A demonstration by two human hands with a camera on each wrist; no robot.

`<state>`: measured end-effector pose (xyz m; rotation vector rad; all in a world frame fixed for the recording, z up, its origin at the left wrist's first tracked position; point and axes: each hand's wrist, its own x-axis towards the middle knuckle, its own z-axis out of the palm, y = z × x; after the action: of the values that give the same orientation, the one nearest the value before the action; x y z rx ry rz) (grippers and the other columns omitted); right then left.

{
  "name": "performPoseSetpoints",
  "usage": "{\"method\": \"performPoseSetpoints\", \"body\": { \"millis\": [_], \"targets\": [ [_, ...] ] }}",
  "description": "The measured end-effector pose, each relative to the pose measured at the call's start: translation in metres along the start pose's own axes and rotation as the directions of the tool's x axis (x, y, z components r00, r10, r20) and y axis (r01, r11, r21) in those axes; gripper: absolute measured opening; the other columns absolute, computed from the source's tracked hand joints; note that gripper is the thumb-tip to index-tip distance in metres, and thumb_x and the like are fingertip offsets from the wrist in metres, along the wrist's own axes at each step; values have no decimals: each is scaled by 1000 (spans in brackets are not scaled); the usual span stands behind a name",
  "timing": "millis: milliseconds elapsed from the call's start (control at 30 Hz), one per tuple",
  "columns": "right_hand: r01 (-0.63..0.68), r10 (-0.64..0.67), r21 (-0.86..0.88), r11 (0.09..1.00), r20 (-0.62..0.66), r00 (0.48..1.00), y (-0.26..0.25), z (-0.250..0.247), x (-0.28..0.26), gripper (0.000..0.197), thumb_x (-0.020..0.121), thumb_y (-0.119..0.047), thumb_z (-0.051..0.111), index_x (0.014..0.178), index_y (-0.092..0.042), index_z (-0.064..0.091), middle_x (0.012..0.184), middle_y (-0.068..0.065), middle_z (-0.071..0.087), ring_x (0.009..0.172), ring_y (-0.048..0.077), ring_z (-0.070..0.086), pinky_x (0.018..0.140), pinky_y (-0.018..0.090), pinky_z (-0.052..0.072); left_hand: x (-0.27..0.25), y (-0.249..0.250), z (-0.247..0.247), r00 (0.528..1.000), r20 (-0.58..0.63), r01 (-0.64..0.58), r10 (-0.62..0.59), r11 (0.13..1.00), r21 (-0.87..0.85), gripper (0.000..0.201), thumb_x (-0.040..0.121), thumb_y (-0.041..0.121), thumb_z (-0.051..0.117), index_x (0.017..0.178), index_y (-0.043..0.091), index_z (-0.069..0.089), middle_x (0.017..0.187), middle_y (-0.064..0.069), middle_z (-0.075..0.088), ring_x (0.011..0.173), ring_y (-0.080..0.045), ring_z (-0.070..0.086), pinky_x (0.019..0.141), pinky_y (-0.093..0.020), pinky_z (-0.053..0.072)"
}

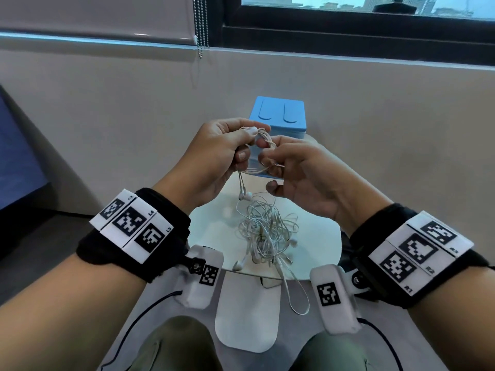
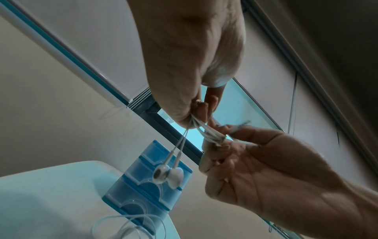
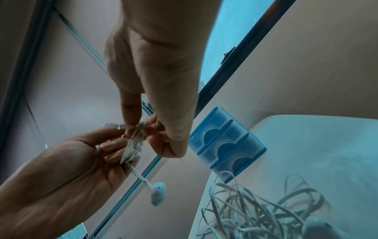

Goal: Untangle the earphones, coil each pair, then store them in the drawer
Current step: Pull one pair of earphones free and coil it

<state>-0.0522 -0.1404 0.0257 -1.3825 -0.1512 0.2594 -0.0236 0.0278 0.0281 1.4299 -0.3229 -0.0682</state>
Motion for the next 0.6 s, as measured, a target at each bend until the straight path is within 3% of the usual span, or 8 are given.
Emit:
{"method": "performPoseSetpoints", "body": {
  "millis": [67,167,300,433,600],
  "targets": [
    [59,-61,-132,990,-12,998,0,-1,1,24,87,-2,71,104,-18,64,98,10,61,93,24,53,65,29,43,-1,2,2,1000,12,-11,11,1000,13,18,102,3,56,111,-1,71,69,4,61,52,-7,35,49,-17,36],
    [171,-191,-337,926,-27,981,-2,-2,1,35,87,13,68,114,-7,62,93,12,67,82,21,62,66,28,51,-2,3,3,999,-1,-43,43,997,61,20,97,-2,62,116,-9,66,67,0,59,45,-4,44,47,-14,40],
    [213,-250,-381,900,-51,967,-7,-9,-1,25,89,12,68,112,0,68,97,23,76,79,24,76,75,31,62,1,4,0,996,-37,-68,76,983,170,19,97,5,66,111,-7,70,69,-1,56,51,-8,45,50,-18,40],
    [218,-277,-442,870,-74,958,-4,-8,-4,42,93,9,65,134,6,57,92,22,75,77,17,77,70,28,63,7,7,-5,975,-160,-119,154,971,209,18,98,7,66,107,-7,71,64,-4,58,52,-8,55,53,-21,46],
    [251,-354,-565,786,-80,932,8,-11,-3,27,90,5,71,116,-3,71,81,13,78,79,19,78,74,36,65,12,3,-5,950,-204,-190,238,954,231,15,98,9,67,102,-5,72,66,-5,60,54,-11,58,56,-24,51]
  ]
}}
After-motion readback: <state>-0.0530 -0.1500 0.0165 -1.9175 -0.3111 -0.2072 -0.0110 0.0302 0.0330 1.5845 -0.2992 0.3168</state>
